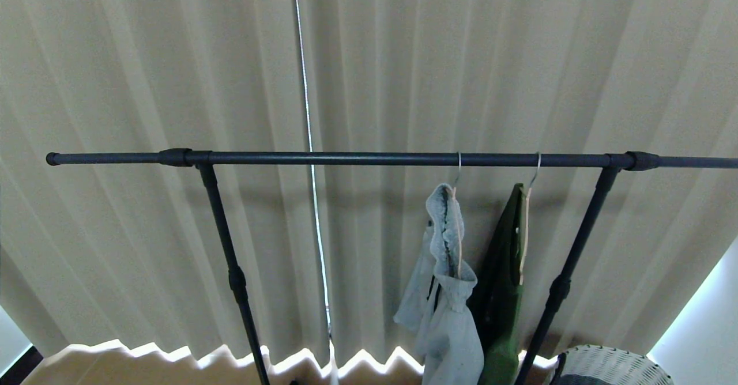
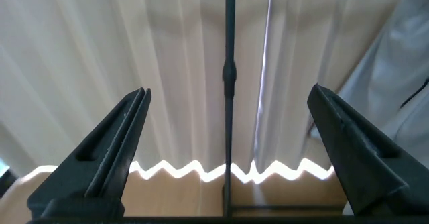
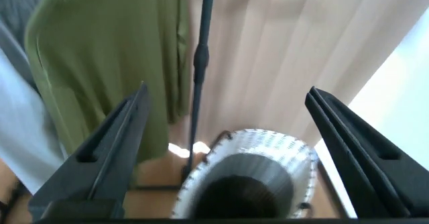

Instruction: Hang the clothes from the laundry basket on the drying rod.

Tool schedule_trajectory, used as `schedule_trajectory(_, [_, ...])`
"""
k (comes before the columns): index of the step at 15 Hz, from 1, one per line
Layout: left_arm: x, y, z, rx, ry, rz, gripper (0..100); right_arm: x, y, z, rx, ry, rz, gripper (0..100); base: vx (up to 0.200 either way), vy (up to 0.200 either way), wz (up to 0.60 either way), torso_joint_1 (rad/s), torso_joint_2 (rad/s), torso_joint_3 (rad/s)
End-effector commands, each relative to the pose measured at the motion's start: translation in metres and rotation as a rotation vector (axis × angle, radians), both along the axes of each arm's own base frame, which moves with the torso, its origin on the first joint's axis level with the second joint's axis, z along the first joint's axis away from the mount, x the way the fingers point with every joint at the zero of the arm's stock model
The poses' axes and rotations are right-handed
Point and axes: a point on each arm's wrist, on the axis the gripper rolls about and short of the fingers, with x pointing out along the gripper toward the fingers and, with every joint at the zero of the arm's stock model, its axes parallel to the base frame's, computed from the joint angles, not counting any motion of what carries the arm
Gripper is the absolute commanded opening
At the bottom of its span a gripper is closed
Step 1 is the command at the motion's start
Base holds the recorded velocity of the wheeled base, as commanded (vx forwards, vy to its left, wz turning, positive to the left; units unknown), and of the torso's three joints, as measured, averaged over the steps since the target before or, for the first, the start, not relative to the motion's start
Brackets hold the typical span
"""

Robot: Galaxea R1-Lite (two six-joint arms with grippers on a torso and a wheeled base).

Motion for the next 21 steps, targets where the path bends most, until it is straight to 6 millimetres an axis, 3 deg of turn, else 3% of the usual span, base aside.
schedule_trajectory(1, [-0.0027, 0.0003, -0.0005, -0.023, -0.031, -0.010, 100, -0.0002, 0.0000, -0.0011, 0.016, -0.012, 0.001, 100, 0.000, 0.000, 0.00, 0.000, 0.00, 0.000])
schedule_trajectory(5, [-0.0027, 0.0006, -0.0005, -0.017, -0.031, 0.005, 100, -0.0074, -0.0005, -0.0025, 0.026, -0.112, 0.119, 100, 0.000, 0.000, 0.00, 0.000, 0.00, 0.000])
schedule_trajectory(11, [-0.0028, 0.0005, -0.0003, -0.018, -0.034, -0.001, 100, -0.0074, -0.0005, -0.0024, 0.021, -0.113, 0.117, 100, 0.000, 0.000, 0.00, 0.000, 0.00, 0.000])
schedule_trajectory(14, [-0.0099, 0.0004, -0.0021, 0.019, -0.114, -0.117, 100, -0.0074, -0.0005, -0.0024, 0.023, -0.113, 0.119, 100, 0.000, 0.000, 0.00, 0.000, 0.00, 0.000])
schedule_trajectory(21, [-0.0102, 0.0003, -0.0021, 0.012, -0.117, -0.116, 100, -0.0075, -0.0005, -0.0023, 0.026, -0.112, 0.119, 100, 0.000, 0.000, 0.00, 0.000, 0.00, 0.000])
